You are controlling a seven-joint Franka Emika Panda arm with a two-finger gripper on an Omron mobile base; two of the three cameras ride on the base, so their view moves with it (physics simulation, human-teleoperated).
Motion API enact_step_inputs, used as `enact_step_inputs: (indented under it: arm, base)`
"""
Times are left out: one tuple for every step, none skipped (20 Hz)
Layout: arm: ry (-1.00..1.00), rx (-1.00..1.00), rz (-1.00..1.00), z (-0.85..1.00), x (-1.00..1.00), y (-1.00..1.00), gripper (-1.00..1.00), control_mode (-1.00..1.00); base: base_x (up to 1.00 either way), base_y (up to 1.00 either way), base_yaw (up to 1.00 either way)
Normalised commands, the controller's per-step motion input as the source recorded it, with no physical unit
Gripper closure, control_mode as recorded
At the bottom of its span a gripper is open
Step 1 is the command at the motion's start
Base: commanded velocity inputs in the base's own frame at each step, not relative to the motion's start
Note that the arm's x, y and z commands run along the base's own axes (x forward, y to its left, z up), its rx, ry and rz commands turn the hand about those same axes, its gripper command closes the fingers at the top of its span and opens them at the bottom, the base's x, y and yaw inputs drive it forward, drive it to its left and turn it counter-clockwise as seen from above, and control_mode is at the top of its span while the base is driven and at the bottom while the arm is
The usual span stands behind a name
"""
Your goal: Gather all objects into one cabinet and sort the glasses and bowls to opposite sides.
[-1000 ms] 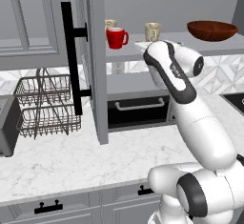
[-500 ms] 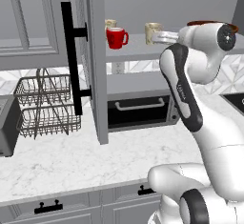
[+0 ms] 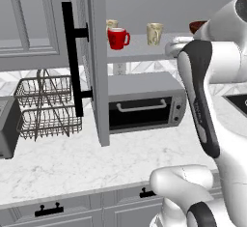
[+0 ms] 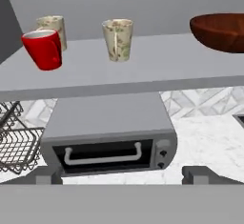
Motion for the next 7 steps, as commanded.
enact_step_inputs:
  arm:
    - [0.26,-0.14,0.00,-0.07,-1.00,-0.15,-1.00,-1.00]
    - [0.27,-0.15,0.00,-0.03,-1.00,-0.14,-1.00,-1.00]
    - [0.28,-0.15,0.00,0.00,-1.00,-0.13,-1.00,-1.00]
    - [0.29,-0.15,0.00,0.00,-1.00,-0.14,-1.00,-1.00]
    - [0.28,-0.13,0.00,-0.02,-1.00,-0.19,-1.00,-1.00]
    - [0.26,-0.04,0.00,-0.19,-1.00,-0.29,-1.00,-1.00]
    - [0.25,-0.02,0.00,-0.27,-1.00,-0.29,-1.00,-1.00]
  base:
    - [0.00,0.00,0.00]
    - [0.00,0.00,0.00]
    - [0.00,0.00,0.00]
    - [0.00,0.00,0.00]
    - [0.00,0.00,0.00]
    - [0.00,0.00,0.00]
    - [0.00,0.00,0.00]
